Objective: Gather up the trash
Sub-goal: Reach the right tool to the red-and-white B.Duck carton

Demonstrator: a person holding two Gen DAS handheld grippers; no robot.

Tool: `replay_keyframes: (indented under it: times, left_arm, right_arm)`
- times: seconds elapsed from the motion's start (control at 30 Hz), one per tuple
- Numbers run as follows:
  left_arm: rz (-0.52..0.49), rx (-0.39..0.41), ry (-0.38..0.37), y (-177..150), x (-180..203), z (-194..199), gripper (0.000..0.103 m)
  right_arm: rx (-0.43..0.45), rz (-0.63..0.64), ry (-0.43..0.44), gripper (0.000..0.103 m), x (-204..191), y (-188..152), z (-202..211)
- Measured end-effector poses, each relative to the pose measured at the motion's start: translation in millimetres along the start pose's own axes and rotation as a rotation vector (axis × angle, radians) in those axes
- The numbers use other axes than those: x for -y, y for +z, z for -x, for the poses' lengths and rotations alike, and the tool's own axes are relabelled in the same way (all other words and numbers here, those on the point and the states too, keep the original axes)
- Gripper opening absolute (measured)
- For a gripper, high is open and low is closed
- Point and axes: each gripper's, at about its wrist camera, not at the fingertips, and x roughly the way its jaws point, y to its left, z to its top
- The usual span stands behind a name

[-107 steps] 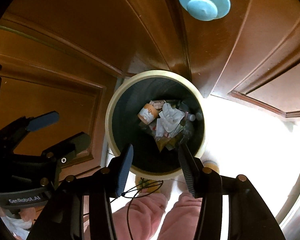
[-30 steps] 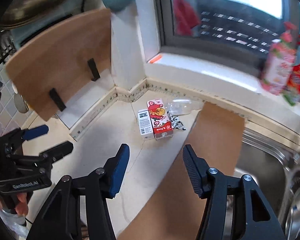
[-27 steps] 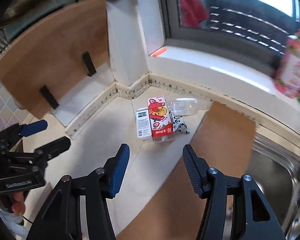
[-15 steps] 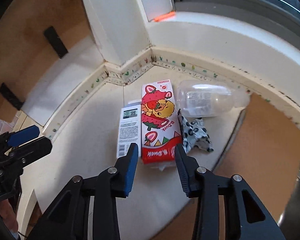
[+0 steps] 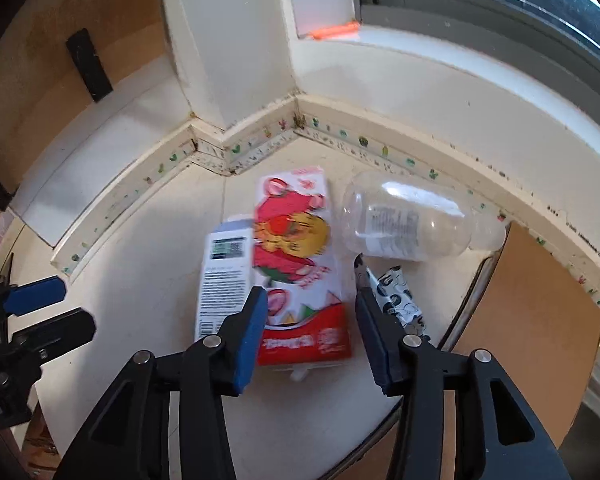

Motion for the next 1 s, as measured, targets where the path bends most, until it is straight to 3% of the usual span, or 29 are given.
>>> replay_keyframes:
  times: [0.57,0.73,1.0]
  left_arm:
    - [0.007,-0.013,-0.02,4,2,-2,0.06]
    - [0.005,-0.018,-0.027,4,1,-4,0.06]
    - [-0.01,-0.024,-0.038,6,11,-12,0.06]
  right_arm:
    - [-0.047,0.034,0.077,0.06,-18,9,-20]
    - [-0.081,-0.023,0.13,0.061,-5,12,-25]
    - [-0.08,-0.068,0.13,0.061,23,5,-25]
